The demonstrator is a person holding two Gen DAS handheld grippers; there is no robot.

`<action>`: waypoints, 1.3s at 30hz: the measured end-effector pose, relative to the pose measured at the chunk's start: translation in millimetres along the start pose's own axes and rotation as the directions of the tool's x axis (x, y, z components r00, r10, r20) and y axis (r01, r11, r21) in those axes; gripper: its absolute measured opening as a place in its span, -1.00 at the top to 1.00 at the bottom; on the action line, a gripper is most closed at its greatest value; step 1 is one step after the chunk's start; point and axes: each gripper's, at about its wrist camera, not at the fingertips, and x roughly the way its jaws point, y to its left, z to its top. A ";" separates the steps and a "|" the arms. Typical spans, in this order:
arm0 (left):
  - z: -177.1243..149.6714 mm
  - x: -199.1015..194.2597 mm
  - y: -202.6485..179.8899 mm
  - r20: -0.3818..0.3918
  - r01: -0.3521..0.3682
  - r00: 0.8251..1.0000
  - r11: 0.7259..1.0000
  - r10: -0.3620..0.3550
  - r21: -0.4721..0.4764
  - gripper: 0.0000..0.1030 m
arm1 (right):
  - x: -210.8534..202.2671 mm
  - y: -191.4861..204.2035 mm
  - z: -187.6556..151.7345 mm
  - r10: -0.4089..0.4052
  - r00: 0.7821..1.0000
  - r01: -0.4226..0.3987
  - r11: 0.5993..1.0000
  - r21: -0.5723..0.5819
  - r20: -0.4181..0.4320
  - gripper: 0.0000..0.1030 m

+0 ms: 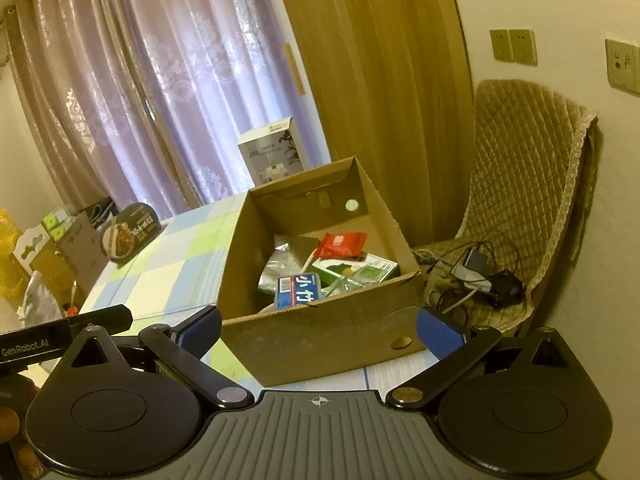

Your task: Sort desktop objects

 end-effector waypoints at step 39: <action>-31.6 -22.6 -2.0 -0.080 -0.010 0.997 1.000 0.008 -0.017 -0.98 | -18.0 48.4 -22.7 -0.040 0.994 0.019 0.982 -0.189 -0.106 -0.96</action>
